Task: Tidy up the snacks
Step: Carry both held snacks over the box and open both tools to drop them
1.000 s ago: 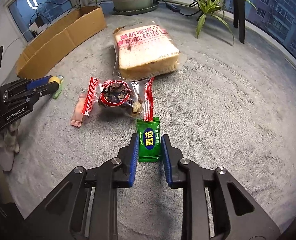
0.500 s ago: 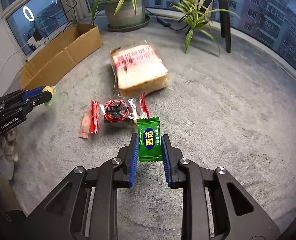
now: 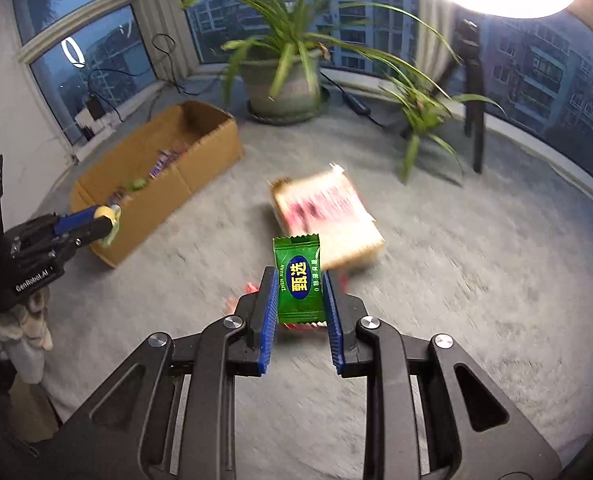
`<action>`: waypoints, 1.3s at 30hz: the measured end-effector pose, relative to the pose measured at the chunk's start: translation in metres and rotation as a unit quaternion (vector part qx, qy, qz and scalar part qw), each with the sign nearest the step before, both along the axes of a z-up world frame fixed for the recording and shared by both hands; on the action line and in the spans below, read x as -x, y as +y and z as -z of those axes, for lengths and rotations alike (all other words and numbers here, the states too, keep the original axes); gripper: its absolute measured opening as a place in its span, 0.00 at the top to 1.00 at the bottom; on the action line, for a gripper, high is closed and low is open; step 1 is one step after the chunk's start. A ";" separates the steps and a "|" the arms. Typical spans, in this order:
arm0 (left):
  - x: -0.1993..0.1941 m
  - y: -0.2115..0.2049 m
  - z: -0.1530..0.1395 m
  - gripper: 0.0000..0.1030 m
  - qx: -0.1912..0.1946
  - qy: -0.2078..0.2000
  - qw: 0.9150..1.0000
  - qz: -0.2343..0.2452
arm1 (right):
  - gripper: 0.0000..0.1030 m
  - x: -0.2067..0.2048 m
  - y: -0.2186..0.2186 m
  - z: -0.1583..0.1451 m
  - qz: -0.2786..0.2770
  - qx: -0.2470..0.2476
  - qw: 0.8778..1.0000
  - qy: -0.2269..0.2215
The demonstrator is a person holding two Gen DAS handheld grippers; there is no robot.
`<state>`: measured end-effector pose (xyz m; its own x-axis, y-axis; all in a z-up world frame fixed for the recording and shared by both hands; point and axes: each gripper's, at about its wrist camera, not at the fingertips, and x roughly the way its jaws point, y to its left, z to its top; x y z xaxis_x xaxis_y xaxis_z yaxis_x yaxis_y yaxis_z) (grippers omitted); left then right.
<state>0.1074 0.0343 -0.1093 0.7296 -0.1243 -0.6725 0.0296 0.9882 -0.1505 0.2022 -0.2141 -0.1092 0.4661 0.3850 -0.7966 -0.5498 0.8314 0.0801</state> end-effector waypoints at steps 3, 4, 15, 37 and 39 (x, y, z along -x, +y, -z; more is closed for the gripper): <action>-0.001 0.015 -0.004 0.75 -0.001 -0.003 1.000 -0.009 | 0.77 -0.006 0.025 -0.007 -0.012 -0.006 1.000 -0.007; -0.001 0.020 -0.005 0.75 -0.002 -0.004 1.000 -0.011 | 0.77 -0.008 0.034 -0.010 -0.016 -0.007 1.000 -0.010; -0.007 0.078 -0.010 0.75 -0.012 -0.007 0.999 -0.040 | 0.77 -0.026 0.122 -0.018 -0.054 -0.039 0.998 -0.010; -0.032 0.136 0.007 0.75 -0.007 0.014 0.999 -0.050 | 0.77 -0.044 0.237 0.018 -0.084 -0.044 0.995 0.034; -0.033 0.137 0.008 0.75 -0.006 0.016 0.999 -0.048 | 0.77 -0.044 0.241 0.020 -0.085 -0.041 0.995 0.035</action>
